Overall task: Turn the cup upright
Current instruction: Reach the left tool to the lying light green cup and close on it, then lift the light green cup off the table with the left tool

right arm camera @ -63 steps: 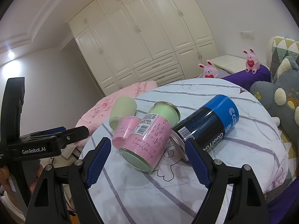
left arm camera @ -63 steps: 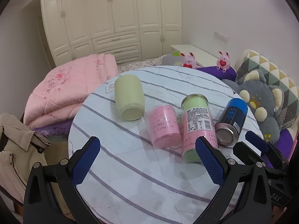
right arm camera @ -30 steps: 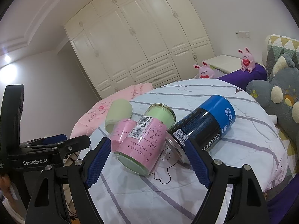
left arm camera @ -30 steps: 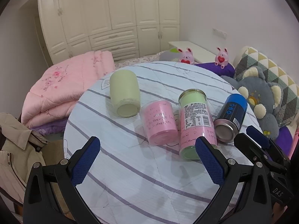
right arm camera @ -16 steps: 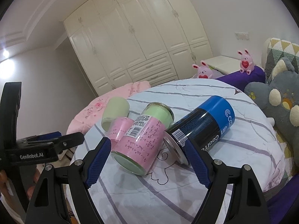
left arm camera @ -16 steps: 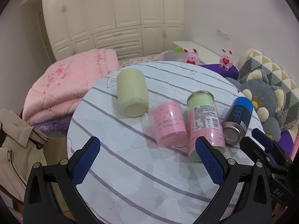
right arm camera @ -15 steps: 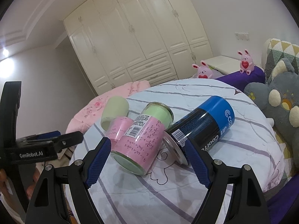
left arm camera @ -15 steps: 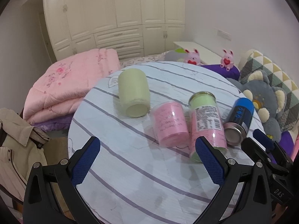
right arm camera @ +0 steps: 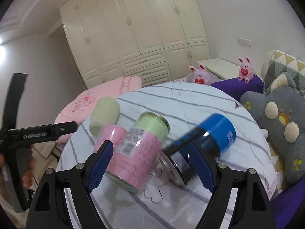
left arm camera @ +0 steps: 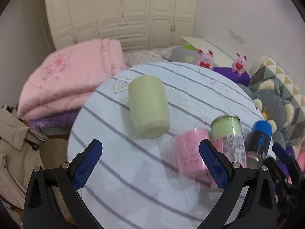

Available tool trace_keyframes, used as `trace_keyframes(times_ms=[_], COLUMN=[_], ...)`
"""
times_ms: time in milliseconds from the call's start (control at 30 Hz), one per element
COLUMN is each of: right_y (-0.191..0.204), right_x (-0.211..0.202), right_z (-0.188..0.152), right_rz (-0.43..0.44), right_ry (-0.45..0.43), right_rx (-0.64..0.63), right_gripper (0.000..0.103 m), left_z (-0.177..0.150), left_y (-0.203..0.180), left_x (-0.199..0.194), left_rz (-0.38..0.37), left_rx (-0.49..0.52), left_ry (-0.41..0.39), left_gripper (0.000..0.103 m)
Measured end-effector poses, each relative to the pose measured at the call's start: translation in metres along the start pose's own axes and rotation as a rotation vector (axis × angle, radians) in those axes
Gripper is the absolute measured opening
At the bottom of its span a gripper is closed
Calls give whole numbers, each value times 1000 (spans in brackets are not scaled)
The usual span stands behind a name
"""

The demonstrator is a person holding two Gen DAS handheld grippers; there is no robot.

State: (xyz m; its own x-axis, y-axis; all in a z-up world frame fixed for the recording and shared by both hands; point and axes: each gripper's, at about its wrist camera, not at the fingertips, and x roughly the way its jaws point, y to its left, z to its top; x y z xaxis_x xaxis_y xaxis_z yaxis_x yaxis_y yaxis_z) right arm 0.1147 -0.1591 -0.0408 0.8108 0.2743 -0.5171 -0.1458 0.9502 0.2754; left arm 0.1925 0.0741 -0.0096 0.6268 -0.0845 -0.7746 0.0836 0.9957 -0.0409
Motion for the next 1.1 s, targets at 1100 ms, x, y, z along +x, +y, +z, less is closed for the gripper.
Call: trace_keyframes(times_ms=[1100], right_y=[39], right_x=[28], right_z=[23], right_rz=[-17], right_ry=[70], right_rx=[-60], right_gripper=[82], left_z=[19], left_y=[43], left_x=[73], left_rz=[-117], left_rx=[24], left_ry=[256], left_gripper=[77])
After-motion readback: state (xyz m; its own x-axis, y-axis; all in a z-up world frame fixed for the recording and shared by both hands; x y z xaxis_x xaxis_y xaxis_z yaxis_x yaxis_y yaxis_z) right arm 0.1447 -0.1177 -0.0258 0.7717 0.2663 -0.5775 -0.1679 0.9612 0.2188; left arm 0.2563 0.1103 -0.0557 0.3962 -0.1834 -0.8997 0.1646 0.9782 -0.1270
